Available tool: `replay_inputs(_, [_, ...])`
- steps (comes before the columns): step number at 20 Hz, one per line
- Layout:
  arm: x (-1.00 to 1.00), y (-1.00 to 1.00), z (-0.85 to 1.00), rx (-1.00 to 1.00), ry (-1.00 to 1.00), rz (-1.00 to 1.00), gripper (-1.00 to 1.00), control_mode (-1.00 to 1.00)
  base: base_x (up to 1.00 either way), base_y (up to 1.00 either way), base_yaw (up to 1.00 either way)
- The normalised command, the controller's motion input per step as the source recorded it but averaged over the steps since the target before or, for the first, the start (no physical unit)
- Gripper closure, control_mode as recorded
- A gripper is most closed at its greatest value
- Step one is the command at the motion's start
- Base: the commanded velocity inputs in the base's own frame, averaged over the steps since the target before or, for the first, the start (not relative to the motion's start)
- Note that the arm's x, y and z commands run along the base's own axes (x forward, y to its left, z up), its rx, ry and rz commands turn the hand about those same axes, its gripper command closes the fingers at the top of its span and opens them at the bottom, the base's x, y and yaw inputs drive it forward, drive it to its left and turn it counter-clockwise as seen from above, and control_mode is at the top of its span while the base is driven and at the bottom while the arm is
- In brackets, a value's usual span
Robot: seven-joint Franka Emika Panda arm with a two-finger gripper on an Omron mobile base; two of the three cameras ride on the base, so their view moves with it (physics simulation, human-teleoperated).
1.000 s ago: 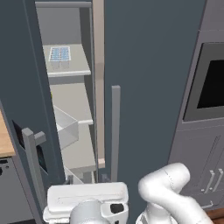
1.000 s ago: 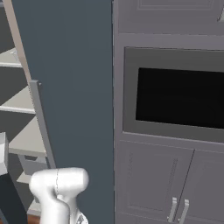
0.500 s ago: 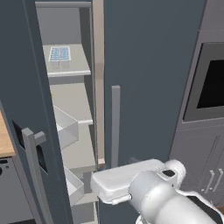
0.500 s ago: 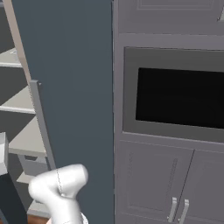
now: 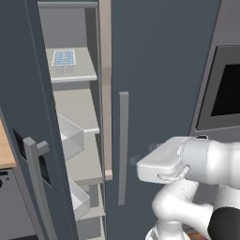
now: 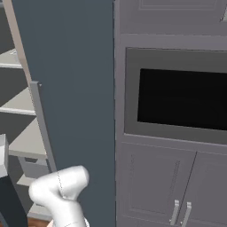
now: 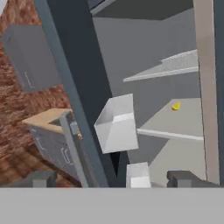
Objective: Open the freezer door, pick up the ice cube tray from the freezer, and place it on the dining counter.
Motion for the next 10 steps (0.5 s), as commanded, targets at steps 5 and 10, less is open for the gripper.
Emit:
replay_inputs(5, [0.39,-0.36,0.00,0.15,-0.21,0.53,-1.00,-1.00,0.00,0.00,0.00])
replay_inputs(10, [0.30,-0.29,-0.06,0.11,-0.31,0.45,-1.00,-1.00,0.00,0.00,0.00])
